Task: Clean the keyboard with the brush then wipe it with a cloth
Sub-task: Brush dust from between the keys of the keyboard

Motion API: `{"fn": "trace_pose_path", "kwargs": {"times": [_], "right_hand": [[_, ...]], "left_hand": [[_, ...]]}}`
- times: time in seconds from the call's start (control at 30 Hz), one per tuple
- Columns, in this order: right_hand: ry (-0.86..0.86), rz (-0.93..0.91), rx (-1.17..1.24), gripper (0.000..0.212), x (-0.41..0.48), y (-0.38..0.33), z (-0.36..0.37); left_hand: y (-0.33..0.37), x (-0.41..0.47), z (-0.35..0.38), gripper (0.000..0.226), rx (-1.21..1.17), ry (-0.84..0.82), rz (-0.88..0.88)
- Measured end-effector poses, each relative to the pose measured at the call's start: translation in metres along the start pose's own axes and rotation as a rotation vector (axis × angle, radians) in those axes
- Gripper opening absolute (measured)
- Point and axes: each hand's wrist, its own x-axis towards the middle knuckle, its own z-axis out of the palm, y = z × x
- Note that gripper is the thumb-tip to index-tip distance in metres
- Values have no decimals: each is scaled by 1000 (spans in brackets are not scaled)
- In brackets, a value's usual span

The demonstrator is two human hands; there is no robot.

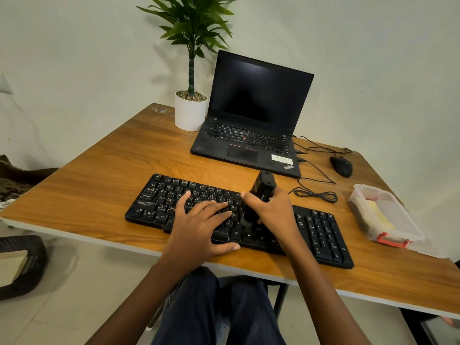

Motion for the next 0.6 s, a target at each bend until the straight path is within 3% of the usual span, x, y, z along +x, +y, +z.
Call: {"fn": "trace_pose_path", "kwargs": {"times": [0.13, 0.27, 0.4, 0.5, 0.6], "right_hand": [[47, 10, 6, 33, 14, 4, -1], [-247, 61, -8, 39, 2, 0, -13], [-441, 87, 65, 29, -7, -5, -28], [-411, 76, 64, 33, -1, -2, -32], [-244, 38, 8, 37, 5, 3, -24]], "left_hand": [[-19, 3, -12, 73, -18, -38, 79], [-34, 4, -16, 79, 8, -93, 75], [-34, 2, -13, 83, 53, -134, 92], [-35, 2, -13, 86, 92, -154, 103], [-35, 1, -12, 85, 103, -165, 85]]}}
